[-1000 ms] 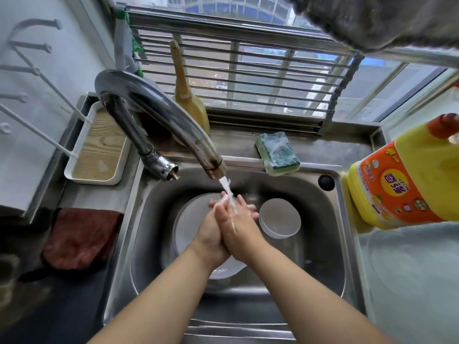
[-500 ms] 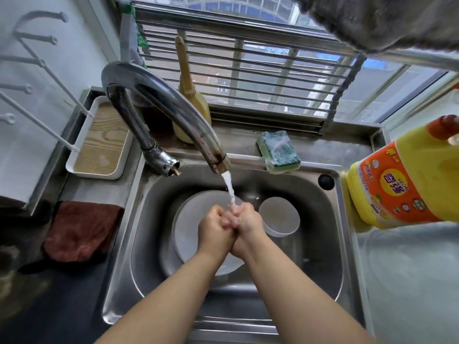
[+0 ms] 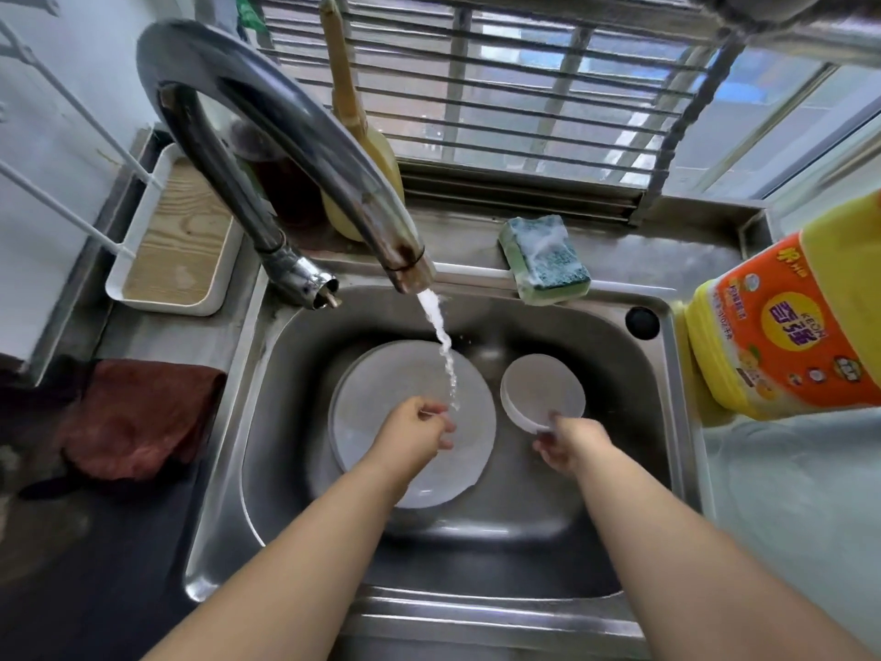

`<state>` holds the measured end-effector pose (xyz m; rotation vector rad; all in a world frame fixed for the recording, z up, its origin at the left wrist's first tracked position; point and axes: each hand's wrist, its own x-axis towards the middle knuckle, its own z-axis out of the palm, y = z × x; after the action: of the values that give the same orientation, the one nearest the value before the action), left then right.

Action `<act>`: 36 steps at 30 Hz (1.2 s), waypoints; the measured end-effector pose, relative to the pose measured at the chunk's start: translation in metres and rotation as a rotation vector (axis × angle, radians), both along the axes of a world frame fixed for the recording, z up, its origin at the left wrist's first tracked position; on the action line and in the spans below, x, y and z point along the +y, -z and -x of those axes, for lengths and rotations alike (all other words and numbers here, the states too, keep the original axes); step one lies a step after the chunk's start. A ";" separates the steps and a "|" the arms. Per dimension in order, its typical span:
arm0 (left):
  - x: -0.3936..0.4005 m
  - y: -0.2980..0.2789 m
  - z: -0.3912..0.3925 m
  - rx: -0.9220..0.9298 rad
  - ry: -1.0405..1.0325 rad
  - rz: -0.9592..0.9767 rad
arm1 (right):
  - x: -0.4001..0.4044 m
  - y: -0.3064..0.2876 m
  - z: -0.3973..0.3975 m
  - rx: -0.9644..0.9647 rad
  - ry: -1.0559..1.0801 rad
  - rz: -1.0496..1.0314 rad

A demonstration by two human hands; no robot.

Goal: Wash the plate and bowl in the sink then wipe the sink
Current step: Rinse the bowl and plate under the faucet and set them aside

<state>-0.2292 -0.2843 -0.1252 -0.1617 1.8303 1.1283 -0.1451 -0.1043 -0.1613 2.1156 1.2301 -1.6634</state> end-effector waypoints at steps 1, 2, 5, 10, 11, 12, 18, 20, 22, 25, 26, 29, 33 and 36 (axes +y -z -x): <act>0.002 -0.001 -0.001 -0.030 -0.030 -0.007 | 0.002 0.005 0.000 -0.006 -0.004 -0.006; 0.004 -0.001 -0.001 -0.050 -0.051 -0.014 | 0.003 0.010 0.000 -0.004 0.002 -0.029; 0.005 -0.004 -0.001 -0.073 -0.076 -0.010 | 0.004 0.010 0.000 -0.003 0.012 -0.123; 0.006 -0.015 -0.003 -0.102 -0.109 -0.043 | -0.012 -0.025 -0.002 -0.036 -0.333 -0.374; 0.006 -0.017 -0.004 -0.133 -0.139 -0.081 | -0.022 -0.039 0.000 0.010 -0.406 -0.397; 0.006 -0.019 -0.005 -0.171 -0.172 -0.134 | -0.032 -0.050 0.002 0.060 -0.468 -0.404; -0.001 -0.032 -0.008 -0.192 -0.355 -0.420 | -0.079 -0.082 0.009 0.332 -0.523 -0.290; -0.009 -0.036 -0.005 -0.139 -0.337 -0.426 | -0.084 -0.091 0.011 0.335 -0.565 -0.258; -0.019 -0.041 0.003 -0.151 -0.250 -0.397 | -0.082 -0.101 0.016 0.282 -0.663 -0.226; -0.031 -0.043 0.017 -0.210 -0.149 -0.284 | -0.075 -0.111 0.026 0.247 -0.722 -0.134; -0.029 -0.046 0.016 -0.186 -0.168 -0.257 | -0.079 -0.112 0.030 0.251 -0.666 -0.093; -0.018 -0.047 0.004 0.049 -0.334 -0.162 | -0.108 -0.111 0.036 0.339 -0.277 0.086; -0.027 -0.064 0.012 0.035 0.048 -0.117 | -0.093 -0.112 0.024 0.239 -0.425 0.112; -0.025 -0.071 0.014 -0.015 -0.101 -0.175 | -0.092 -0.114 0.027 0.240 -0.326 0.096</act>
<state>-0.2432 -0.3096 -0.0547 -0.1621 1.7170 1.3481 -0.1719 -0.1967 -0.0477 1.5919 1.4379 -1.8164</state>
